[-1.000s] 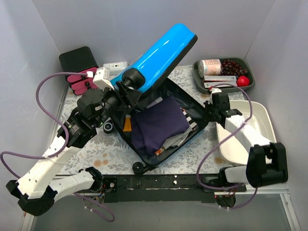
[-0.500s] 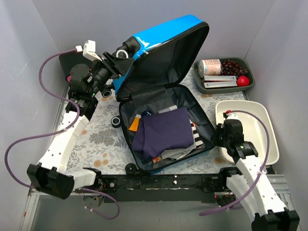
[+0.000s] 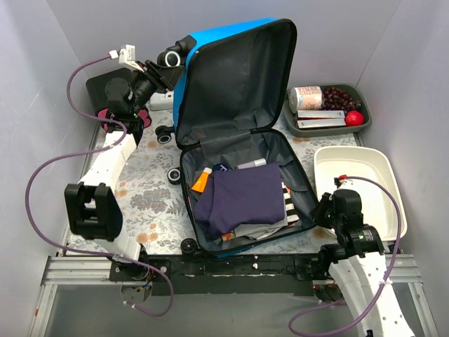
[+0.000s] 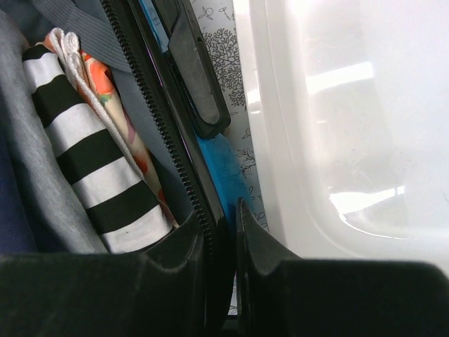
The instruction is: Open, take out, and arrange the luggage
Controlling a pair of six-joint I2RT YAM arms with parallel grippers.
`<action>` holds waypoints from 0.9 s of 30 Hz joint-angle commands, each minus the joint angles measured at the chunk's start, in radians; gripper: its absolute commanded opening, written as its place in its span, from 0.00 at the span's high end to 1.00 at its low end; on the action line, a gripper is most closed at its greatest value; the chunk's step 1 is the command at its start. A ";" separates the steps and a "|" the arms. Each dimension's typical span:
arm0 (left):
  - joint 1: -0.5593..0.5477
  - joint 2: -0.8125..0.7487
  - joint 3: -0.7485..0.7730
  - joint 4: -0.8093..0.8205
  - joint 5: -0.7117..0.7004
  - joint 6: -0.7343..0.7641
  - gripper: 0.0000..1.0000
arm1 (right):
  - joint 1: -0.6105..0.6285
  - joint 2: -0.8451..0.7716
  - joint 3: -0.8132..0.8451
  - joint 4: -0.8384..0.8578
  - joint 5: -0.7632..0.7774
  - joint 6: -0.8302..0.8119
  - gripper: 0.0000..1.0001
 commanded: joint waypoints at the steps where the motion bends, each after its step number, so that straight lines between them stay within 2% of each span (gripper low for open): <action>1: -0.018 0.131 0.070 -0.059 0.118 0.070 1.00 | 0.015 -0.043 -0.010 0.089 -0.359 0.146 0.99; 3: -0.018 0.172 0.089 -0.039 0.118 0.065 1.00 | 0.015 -0.043 -0.057 0.143 -0.441 0.174 0.99; 8: -0.014 0.287 0.197 -0.065 0.118 0.084 1.00 | 0.018 -0.035 -0.073 0.195 -0.474 0.160 0.99; 10: -0.005 0.355 0.249 -0.052 0.162 0.071 1.00 | 0.019 -0.025 -0.085 0.220 -0.496 0.156 0.99; 16: 0.006 0.554 0.486 -0.173 0.217 0.073 1.00 | 0.057 0.030 -0.163 0.395 -0.588 0.188 0.99; 19: 0.011 0.620 0.555 -0.191 0.222 0.074 1.00 | 0.194 0.058 -0.165 0.484 -0.478 0.228 0.99; 20: 0.011 0.636 0.570 -0.202 0.220 0.082 1.00 | 0.300 0.067 -0.166 0.510 -0.394 0.246 0.99; 23: 0.012 0.671 0.602 -0.213 0.211 0.085 1.00 | 0.501 0.145 -0.154 0.586 -0.239 0.297 0.99; 27: 0.018 0.691 0.607 -0.233 0.196 0.088 0.98 | 0.642 0.262 -0.105 0.600 -0.079 0.307 0.99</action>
